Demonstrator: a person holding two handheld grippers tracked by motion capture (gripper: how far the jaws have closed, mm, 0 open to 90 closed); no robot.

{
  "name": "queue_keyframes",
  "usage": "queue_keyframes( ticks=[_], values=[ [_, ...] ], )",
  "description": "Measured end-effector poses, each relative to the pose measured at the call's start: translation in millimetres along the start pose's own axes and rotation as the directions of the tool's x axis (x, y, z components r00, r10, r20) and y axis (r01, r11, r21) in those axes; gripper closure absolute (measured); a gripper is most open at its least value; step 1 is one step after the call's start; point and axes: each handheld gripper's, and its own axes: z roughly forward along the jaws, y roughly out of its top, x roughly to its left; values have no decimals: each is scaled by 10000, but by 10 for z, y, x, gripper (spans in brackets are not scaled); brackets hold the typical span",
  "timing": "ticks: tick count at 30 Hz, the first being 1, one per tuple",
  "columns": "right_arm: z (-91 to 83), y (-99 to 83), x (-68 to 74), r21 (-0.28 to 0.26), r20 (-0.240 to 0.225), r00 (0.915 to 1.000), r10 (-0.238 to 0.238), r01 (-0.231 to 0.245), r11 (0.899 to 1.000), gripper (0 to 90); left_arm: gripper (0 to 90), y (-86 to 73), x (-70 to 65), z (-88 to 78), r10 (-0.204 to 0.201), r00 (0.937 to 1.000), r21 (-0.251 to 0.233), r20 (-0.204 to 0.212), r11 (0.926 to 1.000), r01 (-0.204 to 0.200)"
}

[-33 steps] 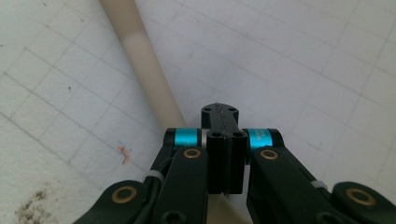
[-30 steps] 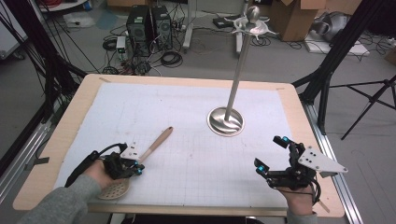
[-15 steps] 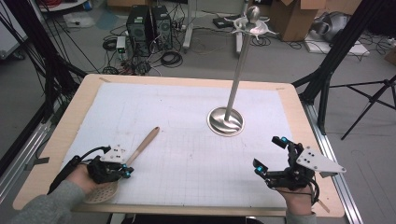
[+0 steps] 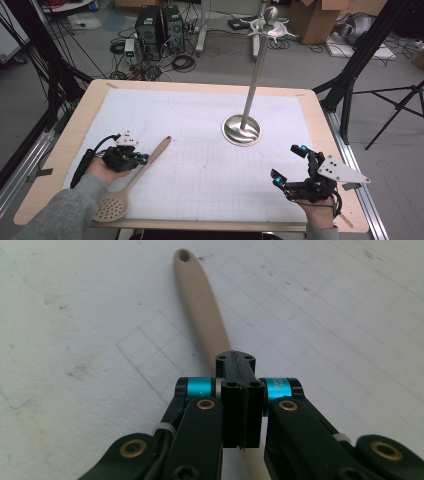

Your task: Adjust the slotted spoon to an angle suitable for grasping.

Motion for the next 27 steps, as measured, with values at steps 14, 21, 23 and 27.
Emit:
queue_keyframes(
  ticks=[14,21,23,27],
  values=[
    [-65,14,-17,-108,151,9999,-11,13,9999,11,896,58,5,298,256,9987,373,442,9989,-273],
    [-57,16,-15,-153,113,9999,-10,11,9999,11,897,144,-133,362,1155,9845,557,1318,9908,-1237],
    [-52,12,-16,-98,104,9999,2,-1,10000,11,896,161,-159,368,1291,9821,614,1372,9885,-1385],
    [-46,10,-8,-52,77,10000,55,-55,10000,11,896,166,-184,383,1365,9758,518,1710,9877,-1472]
  ],
)
